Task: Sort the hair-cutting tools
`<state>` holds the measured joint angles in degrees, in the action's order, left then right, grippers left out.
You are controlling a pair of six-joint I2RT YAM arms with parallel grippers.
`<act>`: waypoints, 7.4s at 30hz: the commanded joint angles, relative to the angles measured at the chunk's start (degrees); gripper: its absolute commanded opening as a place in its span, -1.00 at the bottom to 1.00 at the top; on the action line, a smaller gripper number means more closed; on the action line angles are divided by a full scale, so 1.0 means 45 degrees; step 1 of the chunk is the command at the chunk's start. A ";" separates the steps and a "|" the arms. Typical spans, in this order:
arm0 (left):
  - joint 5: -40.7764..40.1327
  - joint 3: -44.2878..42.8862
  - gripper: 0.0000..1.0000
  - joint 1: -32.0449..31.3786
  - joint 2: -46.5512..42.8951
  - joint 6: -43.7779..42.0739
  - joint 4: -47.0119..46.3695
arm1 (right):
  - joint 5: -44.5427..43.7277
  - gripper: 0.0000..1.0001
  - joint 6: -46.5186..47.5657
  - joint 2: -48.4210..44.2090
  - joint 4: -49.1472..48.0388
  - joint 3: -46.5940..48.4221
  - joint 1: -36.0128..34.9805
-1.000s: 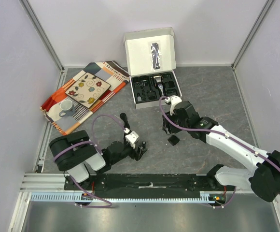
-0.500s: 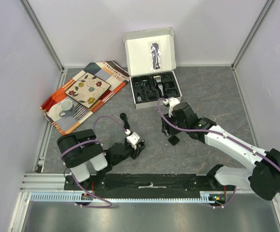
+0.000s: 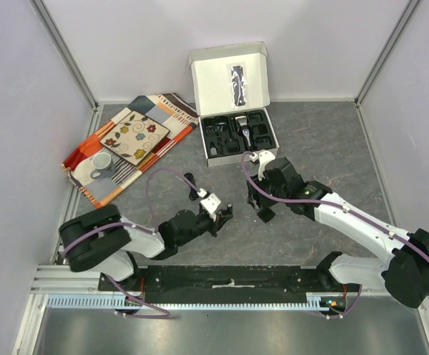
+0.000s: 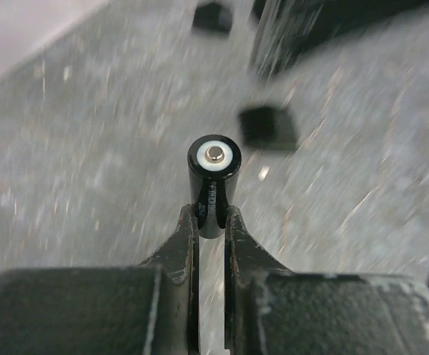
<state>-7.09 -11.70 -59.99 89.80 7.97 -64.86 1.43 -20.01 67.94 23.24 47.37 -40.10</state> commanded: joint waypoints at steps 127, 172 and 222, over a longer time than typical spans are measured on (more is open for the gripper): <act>-0.0104 -1.3161 -0.96 0.6104 -0.0248 0.4714 1.9941 | -0.4810 0.27 0.0385 1.1229 -0.3505 0.9121 0.1937; -0.0142 -1.2165 -0.96 0.5889 -0.1849 0.5202 1.9765 | -0.4224 0.25 -0.0768 0.9472 -0.2646 0.6348 0.1294; 0.1146 -1.4447 -0.95 0.5030 -0.1638 0.5222 2.1210 | -0.8442 0.36 -0.3173 0.4103 0.1747 0.5566 -0.1402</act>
<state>-3.81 -71.16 -36.32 79.13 31.53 30.96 -31.44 -38.13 93.34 27.79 69.43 -46.06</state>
